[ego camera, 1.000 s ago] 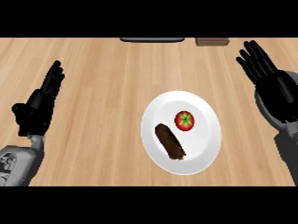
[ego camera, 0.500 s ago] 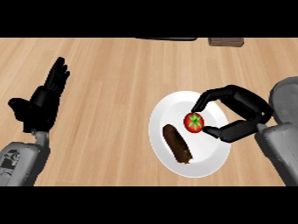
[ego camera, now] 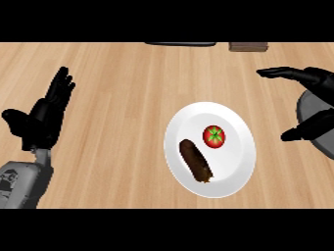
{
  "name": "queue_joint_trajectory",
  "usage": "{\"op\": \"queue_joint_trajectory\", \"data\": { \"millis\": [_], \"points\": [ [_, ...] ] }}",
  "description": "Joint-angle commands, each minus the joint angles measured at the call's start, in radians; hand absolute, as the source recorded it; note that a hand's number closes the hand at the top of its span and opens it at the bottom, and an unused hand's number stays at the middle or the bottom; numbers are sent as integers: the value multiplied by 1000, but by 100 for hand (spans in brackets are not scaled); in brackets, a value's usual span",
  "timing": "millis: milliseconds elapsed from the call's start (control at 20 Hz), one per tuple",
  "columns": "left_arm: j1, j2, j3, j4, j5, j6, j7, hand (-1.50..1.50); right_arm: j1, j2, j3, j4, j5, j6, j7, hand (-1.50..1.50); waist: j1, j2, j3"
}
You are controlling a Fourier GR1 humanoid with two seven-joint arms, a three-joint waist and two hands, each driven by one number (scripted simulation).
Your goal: Pick the tomato from the plate and place it in the pan
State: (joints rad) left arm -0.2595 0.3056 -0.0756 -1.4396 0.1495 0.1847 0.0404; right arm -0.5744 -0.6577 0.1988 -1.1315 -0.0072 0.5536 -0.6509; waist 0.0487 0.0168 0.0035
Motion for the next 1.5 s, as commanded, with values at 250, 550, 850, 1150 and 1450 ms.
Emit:
{"op": "queue_joint_trajectory", "data": {
  "millis": [250, 550, 850, 1150, 1450],
  "points": [
    [-26, -10, 1, -1, -12, 7, 36, 0, -289, -143, 117, 112, 192, 144, -108, -150, -4, -6, -3],
    [6, -38, 10, 38, -34, 17, -17, 0, -388, -8, 181, 97, 247, 65, -39, -150, -27, -11, -4],
    [18, 5, 58, -10, -2, -21, 31, 0, -388, 41, 201, 73, 224, 126, 6, -150, -41, -17, -4],
    [70, -33, 41, -10, -28, -15, -32, 0, -347, 66, 246, 0, 209, 161, 17, -150, -43, -17, -4],
    [3, -21, 73, 17, -35, -23, 28, 0, -216, 57, 260, -150, 258, 130, 152, -150, -54, -19, -4]
  ]
}}
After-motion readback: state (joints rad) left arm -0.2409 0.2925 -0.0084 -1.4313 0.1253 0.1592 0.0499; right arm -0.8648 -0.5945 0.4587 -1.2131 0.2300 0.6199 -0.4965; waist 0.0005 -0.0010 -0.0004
